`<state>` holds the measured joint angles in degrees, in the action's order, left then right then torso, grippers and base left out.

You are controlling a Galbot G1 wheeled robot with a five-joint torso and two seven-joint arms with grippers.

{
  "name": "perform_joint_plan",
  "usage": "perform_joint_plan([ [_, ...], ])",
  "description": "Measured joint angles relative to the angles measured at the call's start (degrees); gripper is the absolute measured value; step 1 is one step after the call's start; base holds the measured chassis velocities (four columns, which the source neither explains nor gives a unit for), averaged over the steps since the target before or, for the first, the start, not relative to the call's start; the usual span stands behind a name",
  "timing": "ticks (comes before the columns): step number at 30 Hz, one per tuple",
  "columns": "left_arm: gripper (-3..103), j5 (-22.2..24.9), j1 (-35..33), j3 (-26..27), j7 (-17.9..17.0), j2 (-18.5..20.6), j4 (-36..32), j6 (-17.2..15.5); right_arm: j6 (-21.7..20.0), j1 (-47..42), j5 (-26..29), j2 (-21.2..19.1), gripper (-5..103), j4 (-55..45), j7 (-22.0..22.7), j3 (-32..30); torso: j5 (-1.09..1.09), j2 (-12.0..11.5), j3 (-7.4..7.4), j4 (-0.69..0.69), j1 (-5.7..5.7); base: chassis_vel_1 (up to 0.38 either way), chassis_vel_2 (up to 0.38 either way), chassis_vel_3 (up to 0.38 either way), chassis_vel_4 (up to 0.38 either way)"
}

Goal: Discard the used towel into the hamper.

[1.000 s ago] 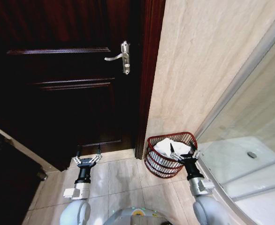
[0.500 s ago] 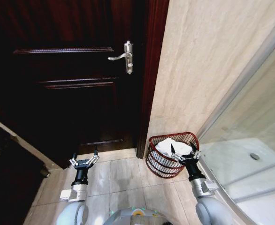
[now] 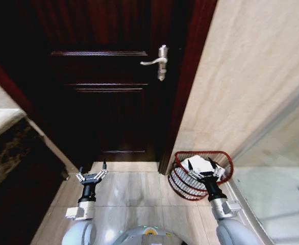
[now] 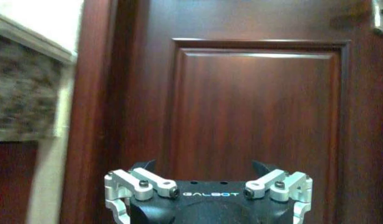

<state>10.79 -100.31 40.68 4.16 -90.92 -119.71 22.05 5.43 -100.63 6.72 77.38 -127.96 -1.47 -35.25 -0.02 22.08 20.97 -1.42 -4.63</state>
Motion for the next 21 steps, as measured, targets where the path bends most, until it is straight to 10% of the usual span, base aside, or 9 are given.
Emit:
perform_joint_plan([
  [21,100,1.23,1.18,0.54,-0.76,-0.46,0.93,3.03,2.29,-0.44,-0.74,2.15,100,0.81,-1.24,0.75,0.00,0.28,0.16,0.02,-0.11,0.091,-0.074,-0.066,0.082],
])
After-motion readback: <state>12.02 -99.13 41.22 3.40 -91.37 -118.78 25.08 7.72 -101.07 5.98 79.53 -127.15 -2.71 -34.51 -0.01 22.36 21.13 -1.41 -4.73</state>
